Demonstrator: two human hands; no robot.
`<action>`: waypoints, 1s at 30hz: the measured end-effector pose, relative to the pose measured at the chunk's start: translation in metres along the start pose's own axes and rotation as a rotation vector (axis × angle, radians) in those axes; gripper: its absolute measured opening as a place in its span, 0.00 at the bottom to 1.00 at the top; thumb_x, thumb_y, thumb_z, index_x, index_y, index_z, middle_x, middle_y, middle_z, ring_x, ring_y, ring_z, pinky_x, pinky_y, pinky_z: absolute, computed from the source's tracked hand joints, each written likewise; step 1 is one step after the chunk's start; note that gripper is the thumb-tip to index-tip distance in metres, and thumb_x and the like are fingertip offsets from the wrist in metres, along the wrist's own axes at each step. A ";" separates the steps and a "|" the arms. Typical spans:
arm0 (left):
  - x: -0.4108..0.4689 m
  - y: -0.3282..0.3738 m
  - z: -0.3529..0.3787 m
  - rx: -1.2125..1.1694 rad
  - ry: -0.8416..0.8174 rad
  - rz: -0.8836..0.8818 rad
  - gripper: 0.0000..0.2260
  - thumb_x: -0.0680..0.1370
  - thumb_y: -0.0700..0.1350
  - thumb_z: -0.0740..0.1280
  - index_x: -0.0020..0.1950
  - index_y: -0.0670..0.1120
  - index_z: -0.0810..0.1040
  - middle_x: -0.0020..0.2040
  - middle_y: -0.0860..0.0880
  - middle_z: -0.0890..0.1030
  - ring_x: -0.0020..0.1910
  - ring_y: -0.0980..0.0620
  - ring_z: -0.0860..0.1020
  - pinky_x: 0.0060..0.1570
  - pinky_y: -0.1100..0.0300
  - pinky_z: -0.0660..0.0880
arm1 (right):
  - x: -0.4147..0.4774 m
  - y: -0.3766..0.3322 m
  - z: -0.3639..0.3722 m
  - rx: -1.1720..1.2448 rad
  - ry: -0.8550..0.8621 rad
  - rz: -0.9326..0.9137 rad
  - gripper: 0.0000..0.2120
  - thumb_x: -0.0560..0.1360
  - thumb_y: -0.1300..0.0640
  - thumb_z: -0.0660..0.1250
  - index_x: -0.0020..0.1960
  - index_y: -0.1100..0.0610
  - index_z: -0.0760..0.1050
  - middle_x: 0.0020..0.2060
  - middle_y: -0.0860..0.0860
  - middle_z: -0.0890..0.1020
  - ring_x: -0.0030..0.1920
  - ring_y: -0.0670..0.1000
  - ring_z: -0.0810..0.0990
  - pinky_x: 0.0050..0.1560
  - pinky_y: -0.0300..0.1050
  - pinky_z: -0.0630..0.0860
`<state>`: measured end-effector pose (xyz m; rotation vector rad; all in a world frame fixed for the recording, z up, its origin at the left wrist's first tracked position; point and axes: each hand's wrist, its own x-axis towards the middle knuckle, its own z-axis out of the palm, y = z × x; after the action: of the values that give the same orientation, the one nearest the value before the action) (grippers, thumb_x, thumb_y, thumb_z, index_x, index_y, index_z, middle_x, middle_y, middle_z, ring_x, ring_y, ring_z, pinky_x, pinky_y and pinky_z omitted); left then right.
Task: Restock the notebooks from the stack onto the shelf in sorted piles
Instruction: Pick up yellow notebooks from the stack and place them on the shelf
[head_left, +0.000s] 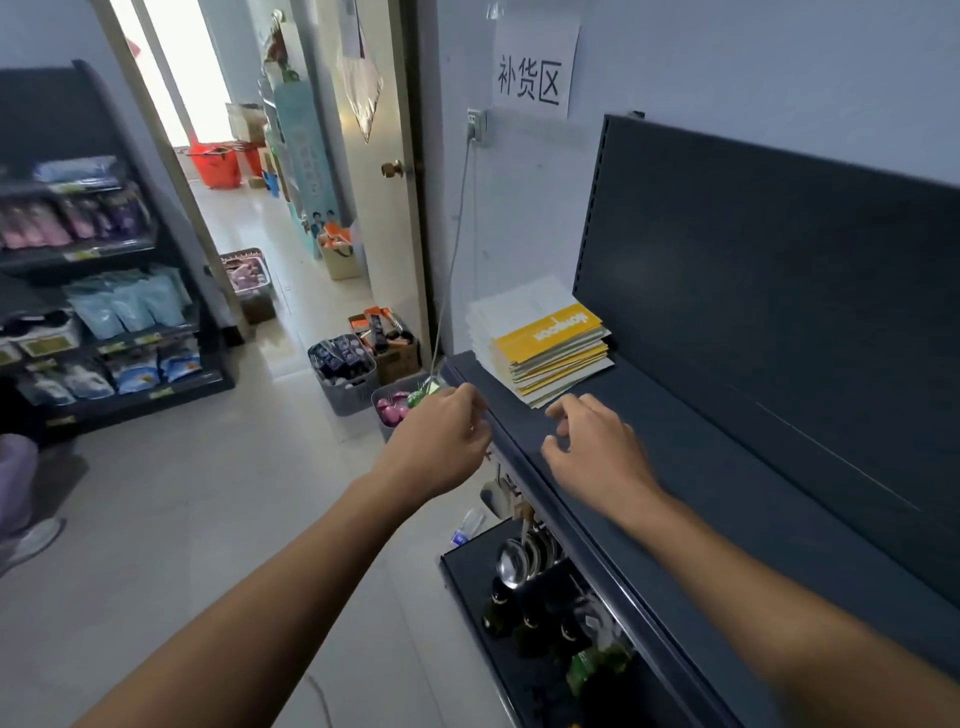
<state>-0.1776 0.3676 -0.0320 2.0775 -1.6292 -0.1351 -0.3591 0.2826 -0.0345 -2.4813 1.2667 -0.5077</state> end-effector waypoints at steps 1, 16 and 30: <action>0.010 -0.012 -0.002 -0.003 -0.006 0.018 0.11 0.80 0.48 0.62 0.60 0.48 0.77 0.54 0.51 0.80 0.51 0.52 0.78 0.50 0.56 0.77 | 0.010 -0.006 0.005 -0.011 0.008 0.018 0.11 0.78 0.51 0.65 0.60 0.49 0.74 0.51 0.43 0.74 0.43 0.48 0.75 0.42 0.44 0.69; 0.149 -0.103 -0.010 -0.045 -0.172 0.280 0.14 0.80 0.48 0.61 0.63 0.47 0.76 0.54 0.50 0.80 0.50 0.51 0.79 0.53 0.51 0.78 | 0.117 -0.043 0.052 -0.078 0.096 0.341 0.10 0.78 0.51 0.64 0.59 0.47 0.73 0.53 0.46 0.76 0.50 0.53 0.79 0.49 0.51 0.77; 0.295 -0.090 0.020 -0.030 -0.216 0.429 0.15 0.81 0.47 0.62 0.66 0.44 0.76 0.57 0.46 0.79 0.56 0.47 0.78 0.56 0.52 0.76 | 0.197 -0.010 0.058 -0.013 0.194 0.585 0.13 0.78 0.54 0.63 0.62 0.51 0.74 0.58 0.47 0.78 0.55 0.54 0.78 0.50 0.50 0.77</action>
<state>-0.0223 0.1001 -0.0237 1.6901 -2.1487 -0.2414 -0.2184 0.1329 -0.0482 -1.9580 1.9718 -0.5870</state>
